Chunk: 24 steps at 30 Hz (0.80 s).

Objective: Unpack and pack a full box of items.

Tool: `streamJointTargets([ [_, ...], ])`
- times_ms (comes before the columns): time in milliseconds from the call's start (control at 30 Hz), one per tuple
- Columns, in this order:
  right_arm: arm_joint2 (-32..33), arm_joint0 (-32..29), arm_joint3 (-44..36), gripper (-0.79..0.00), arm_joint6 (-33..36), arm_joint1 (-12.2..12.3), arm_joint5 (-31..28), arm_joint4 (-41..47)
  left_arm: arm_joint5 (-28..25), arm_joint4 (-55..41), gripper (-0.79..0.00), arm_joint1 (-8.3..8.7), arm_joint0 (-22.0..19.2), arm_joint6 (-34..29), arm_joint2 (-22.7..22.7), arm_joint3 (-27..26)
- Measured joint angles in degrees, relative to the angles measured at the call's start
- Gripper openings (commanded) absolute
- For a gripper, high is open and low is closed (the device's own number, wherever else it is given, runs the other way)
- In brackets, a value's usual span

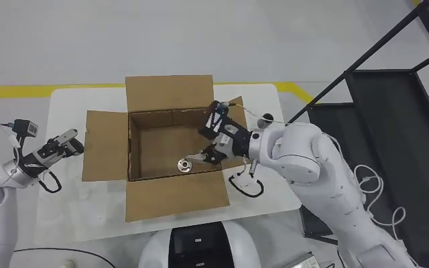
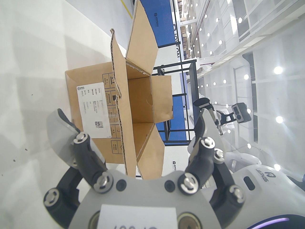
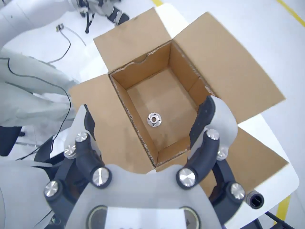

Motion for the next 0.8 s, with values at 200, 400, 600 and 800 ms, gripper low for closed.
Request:
streamJointTargets([
  [200,16.27,-15.35,-2.71,0.0,-7.51,1.69,-0.29,-3.6,0.0,0.0,0.0,0.0,0.0,0.0,0.0,0.0],
  [400,26.09,-30.1,-2.81,0.0,-20.97,1.85,-4.14,-4.8,0.0,0.0,0.0,0.0,0.0,0.0,0.0,0.0],
  [600,30.84,-41.51,-1.89,0.0,-32.64,1.59,-9.54,-3.7,0.0,0.0,0.0,0.0,0.0,0.0,0.0,0.0],
  [800,30.72,-41.1,-1.9,0.0,-32.28,1.6,-9.38,-3.72,0.0,0.0,0.0,0.0,0.0,0.0,0.0,0.0],
])
